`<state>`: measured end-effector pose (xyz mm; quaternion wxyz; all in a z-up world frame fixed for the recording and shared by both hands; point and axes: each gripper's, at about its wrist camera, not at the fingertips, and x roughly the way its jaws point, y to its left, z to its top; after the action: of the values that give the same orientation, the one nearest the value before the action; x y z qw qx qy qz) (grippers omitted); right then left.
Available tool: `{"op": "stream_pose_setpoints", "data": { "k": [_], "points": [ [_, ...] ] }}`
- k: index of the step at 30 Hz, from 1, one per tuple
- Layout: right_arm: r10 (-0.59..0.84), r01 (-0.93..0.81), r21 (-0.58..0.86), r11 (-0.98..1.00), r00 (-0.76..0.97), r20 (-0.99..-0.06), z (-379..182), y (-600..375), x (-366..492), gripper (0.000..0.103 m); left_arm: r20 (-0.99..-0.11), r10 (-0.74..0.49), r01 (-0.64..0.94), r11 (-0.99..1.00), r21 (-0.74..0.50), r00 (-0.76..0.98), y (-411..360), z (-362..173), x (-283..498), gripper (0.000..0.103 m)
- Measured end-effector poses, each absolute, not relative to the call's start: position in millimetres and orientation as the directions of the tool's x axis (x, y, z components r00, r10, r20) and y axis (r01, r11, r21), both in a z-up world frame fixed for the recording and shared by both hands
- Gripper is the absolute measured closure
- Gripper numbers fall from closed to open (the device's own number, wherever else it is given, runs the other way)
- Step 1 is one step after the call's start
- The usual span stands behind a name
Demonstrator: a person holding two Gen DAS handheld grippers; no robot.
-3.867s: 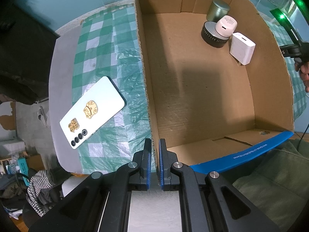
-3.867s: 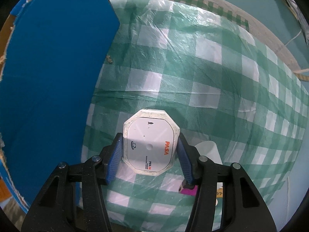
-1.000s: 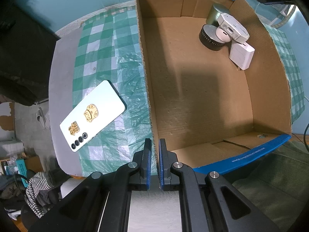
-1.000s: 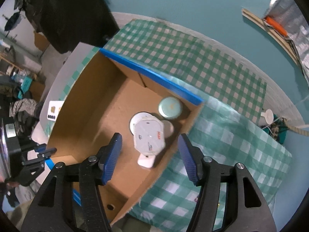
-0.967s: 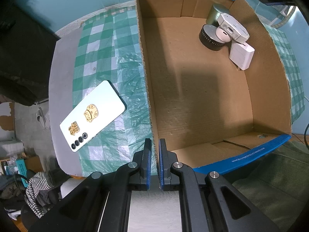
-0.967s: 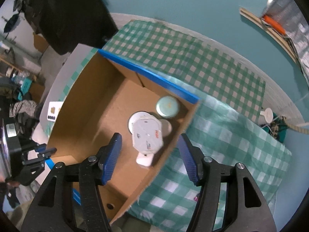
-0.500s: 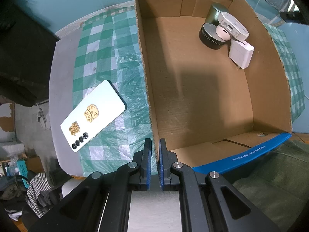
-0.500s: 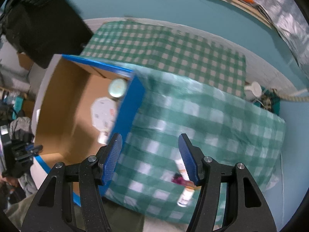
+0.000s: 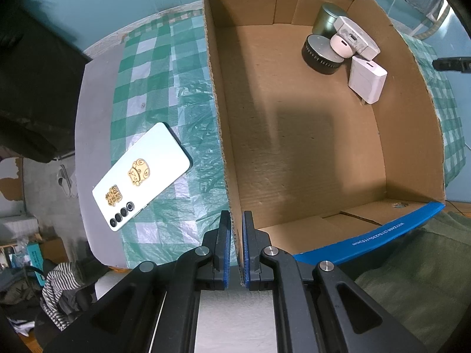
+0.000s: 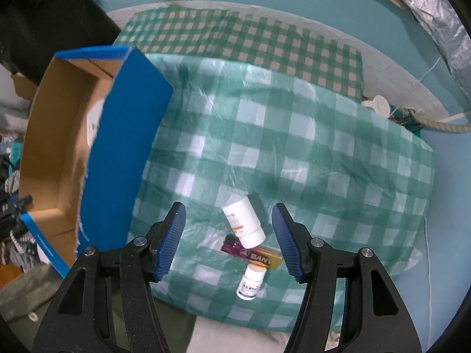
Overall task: Organize rigid objects
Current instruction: 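Move the right gripper back to the white pill bottle, then close the right gripper on the white pill bottle and lift it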
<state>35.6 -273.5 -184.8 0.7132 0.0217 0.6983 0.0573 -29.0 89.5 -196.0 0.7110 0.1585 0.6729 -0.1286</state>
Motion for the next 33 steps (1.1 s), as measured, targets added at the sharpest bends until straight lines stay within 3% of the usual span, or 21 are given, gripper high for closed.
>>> {"op": "stream_pose_setpoints", "data": {
  "k": [18, 20, 27, 33],
  "points": [
    [0.059, -0.152, 0.069, 0.986, -0.067, -0.996, -259, -274, 17, 0.043, -0.998, 0.032, 0.393, 0.918, 0.054, 0.062, 90, -196, -30, 0.096],
    [0.05, -0.157, 0.061, 0.986, -0.071, -0.996, -264, -273, 16, 0.049, -0.998, 0.032, 0.393, 0.918, 0.054, 0.062, 90, -196, -30, 0.096],
    [0.026, -0.178, 0.04, 0.983, -0.077, -0.997, -273, -268, 14, 0.055, -0.997, 0.033, 0.394, 0.917, 0.055, 0.063, 90, -195, -30, 0.096],
    [0.001, -0.191, 0.014, 0.982, -0.067, -0.998, -278, -262, 11, 0.068, -0.998, 0.032, 0.394, 0.918, 0.054, 0.062, 90, -195, -30, 0.096]
  ]
}}
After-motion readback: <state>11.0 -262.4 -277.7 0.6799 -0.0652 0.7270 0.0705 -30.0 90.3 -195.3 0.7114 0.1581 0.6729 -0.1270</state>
